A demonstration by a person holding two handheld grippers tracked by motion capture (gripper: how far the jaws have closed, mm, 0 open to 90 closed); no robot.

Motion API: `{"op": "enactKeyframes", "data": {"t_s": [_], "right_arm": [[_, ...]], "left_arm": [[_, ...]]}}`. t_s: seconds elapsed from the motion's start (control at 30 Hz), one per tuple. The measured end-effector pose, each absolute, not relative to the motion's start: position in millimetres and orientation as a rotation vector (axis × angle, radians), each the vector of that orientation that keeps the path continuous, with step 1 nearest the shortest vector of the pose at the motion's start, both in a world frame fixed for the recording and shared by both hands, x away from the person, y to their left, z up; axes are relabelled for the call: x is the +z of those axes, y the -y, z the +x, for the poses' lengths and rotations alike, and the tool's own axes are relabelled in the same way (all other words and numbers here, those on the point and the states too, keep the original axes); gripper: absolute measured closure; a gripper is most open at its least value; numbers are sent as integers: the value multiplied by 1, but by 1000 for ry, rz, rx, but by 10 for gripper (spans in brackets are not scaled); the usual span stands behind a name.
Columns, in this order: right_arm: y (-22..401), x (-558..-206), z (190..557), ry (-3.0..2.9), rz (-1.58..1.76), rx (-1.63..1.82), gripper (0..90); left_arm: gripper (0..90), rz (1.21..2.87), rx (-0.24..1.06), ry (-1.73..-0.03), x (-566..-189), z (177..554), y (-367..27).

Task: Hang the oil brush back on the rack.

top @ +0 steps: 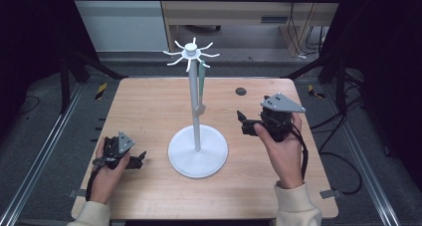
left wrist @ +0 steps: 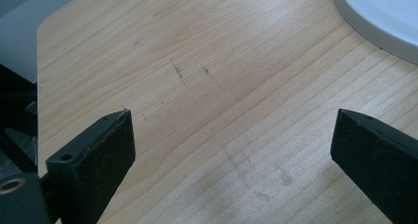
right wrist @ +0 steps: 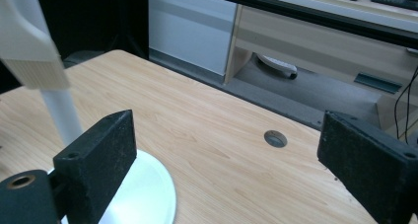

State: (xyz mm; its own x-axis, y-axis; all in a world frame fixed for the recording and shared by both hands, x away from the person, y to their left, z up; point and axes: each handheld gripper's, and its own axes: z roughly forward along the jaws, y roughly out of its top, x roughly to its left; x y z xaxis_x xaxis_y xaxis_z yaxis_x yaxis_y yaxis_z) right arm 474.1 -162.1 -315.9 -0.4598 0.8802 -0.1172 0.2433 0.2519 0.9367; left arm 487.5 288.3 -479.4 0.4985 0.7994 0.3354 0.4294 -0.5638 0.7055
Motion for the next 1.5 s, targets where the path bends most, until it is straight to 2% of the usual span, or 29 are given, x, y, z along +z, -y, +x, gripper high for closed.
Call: {"op": "enactKeyframes", "data": {"t_s": [0.97,1.5], "right_arm": [[231,-424,500,-1847,1290,987,98],[237,-461,507,-1921,1377,1054,108]], "left_arm": [[27,2190,892,-1004,-479,487,-289],[27,2211,890,-992,-480,487,-286]]}}
